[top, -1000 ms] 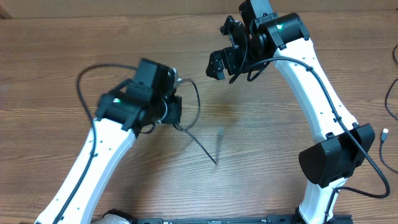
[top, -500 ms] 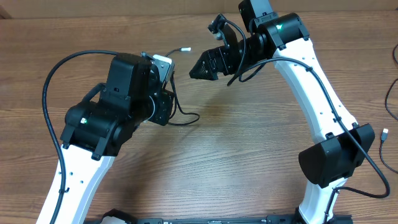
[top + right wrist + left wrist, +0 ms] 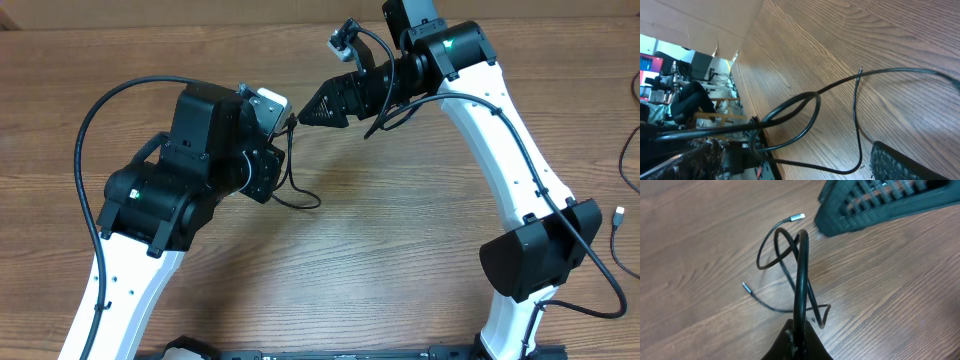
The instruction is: Untangle cables
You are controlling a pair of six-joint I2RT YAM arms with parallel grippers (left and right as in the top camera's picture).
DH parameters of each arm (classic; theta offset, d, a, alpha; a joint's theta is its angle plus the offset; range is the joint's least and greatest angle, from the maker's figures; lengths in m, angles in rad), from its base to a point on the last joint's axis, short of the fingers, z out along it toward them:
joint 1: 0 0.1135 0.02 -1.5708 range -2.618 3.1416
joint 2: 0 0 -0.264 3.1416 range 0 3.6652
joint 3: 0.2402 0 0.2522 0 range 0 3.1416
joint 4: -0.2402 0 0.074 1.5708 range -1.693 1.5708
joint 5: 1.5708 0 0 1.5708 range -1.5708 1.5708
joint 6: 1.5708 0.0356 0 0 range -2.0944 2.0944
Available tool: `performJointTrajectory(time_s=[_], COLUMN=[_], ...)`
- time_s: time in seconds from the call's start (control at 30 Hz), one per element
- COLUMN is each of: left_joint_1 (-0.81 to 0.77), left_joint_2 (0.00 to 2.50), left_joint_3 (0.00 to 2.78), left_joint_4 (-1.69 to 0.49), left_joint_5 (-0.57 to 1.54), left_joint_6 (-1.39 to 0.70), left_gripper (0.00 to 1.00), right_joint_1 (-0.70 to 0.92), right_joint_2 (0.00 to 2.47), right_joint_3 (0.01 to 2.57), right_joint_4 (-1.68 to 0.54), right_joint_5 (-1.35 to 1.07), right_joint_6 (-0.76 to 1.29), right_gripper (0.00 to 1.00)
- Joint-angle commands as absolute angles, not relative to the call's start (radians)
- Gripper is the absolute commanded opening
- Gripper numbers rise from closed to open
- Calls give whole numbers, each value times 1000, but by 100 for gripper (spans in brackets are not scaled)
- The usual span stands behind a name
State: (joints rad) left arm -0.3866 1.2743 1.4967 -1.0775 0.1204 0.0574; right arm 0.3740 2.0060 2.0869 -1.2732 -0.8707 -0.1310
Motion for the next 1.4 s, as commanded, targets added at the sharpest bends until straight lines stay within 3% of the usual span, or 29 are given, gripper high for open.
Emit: performJointTrajectory(time_s=[0.0, 0.2, 0.43, 0.73, 1.37], left_joint_1=[-393, -393, -393, -393, -393], left_joint_2=[1265, 1246, 1238, 1238, 1238], left_joint_3=[1523, 1525, 1554, 1556, 1556], left_joint_4=[-1067, -1055, -1024, -1021, -963], left_joint_5=[199, 202, 26, 26, -26], left_joint_6=[139, 176, -12, -15, -50], left_gripper=[4, 4, 4, 4, 4], right_joint_1=[385, 385, 401, 413, 470], right_joint_2=[2007, 2007, 2007, 2007, 2007], right_joint_3=[2094, 2094, 2094, 2094, 2094], right_joint_4=[-1259, -1261, -1338, -1271, -1289], right_joint_5=[-822, -786, -786, -719, -832], right_joint_6=[-136, -132, -132, -130, -75], right_gripper=[92, 86, 86, 83, 89])
